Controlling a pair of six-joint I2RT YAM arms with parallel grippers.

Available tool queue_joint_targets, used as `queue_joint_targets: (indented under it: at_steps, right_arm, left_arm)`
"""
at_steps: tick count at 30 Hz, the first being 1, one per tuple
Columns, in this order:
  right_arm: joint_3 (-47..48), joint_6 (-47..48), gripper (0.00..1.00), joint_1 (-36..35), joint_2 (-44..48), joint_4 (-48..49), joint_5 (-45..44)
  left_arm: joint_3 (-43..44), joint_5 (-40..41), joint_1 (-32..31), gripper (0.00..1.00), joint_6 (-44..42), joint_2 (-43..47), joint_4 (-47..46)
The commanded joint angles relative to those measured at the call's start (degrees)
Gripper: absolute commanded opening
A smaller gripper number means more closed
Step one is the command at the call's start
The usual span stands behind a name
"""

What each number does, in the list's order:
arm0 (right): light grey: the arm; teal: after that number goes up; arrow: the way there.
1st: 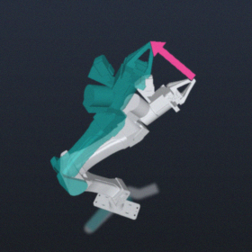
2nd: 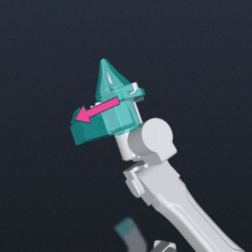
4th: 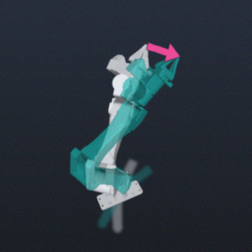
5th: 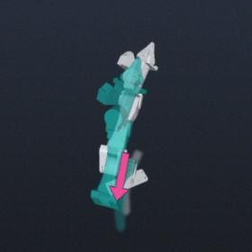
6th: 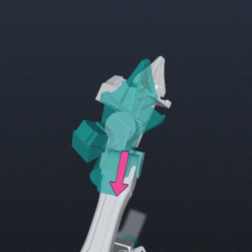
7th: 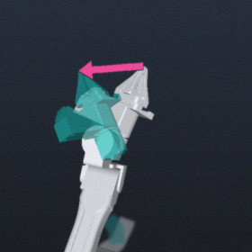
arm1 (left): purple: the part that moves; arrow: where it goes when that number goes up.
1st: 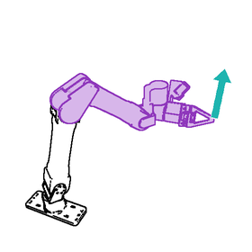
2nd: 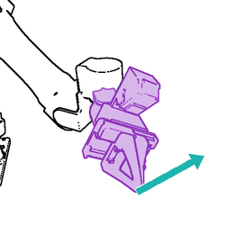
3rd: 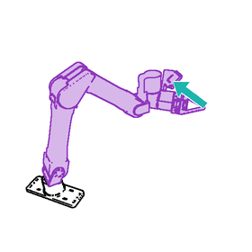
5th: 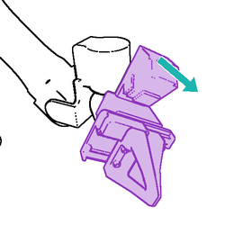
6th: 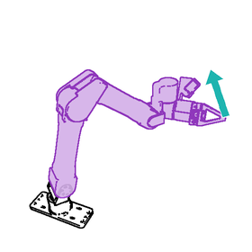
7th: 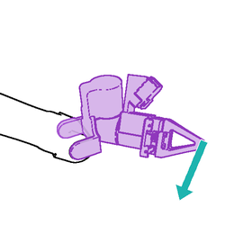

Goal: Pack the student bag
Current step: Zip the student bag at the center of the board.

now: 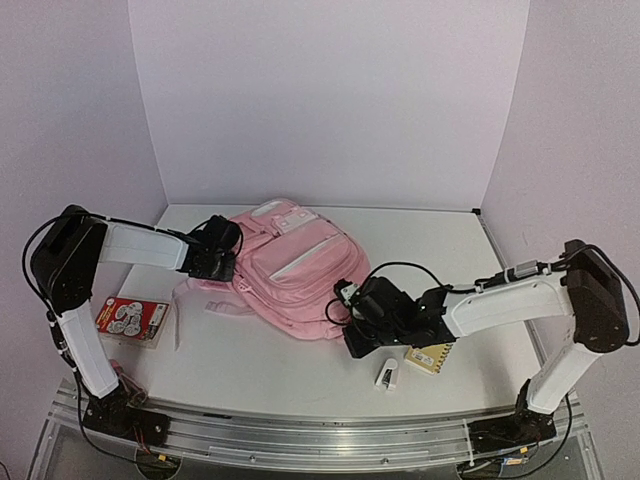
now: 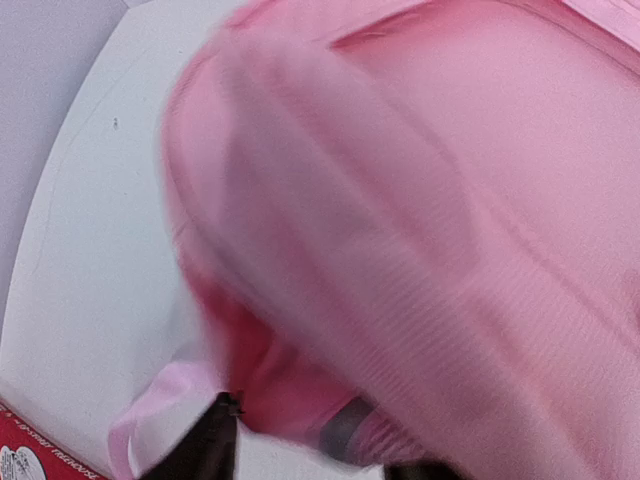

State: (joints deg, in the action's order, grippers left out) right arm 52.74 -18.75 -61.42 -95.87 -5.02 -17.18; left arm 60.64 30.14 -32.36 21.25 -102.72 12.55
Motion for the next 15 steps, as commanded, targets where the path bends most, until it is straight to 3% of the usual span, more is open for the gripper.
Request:
queue_joint_targets:
  at_steps: [1,3,6,10,13,15]
  right_arm:
    - [5.98,-1.54,0.00,-3.48,-4.88,-0.06,6.16]
    - [7.31,-1.75,0.00,-3.93,-6.68,1.71,9.60]
    - [8.61,-1.66,0.00,-3.99,-8.85,3.06,10.88]
    - [9.78,-0.23,0.00,-3.93,-9.80,3.07,10.22]
    - [10.25,-0.01,0.00,-3.91,-10.21,3.05,11.23]
    - [10.16,-0.47,0.00,-3.93,-10.36,3.11,11.29]
  left_arm:
    - [1.74,-2.09,0.46,0.66,-1.35,4.66,-5.54]
    - [-2.77,-4.23,0.38,0.79,0.90,9.91,-5.03]
    - [-7.69,-9.05,0.20,0.89,8.86,19.89,0.71]
    - [-15.30,-24.84,-1.21,0.91,22.28,32.13,2.75]
    - [-25.19,-38.56,-2.80,0.91,32.61,38.84,-7.80]
    - [-29.37,-41.49,-4.10,0.89,37.26,42.14,-12.39]
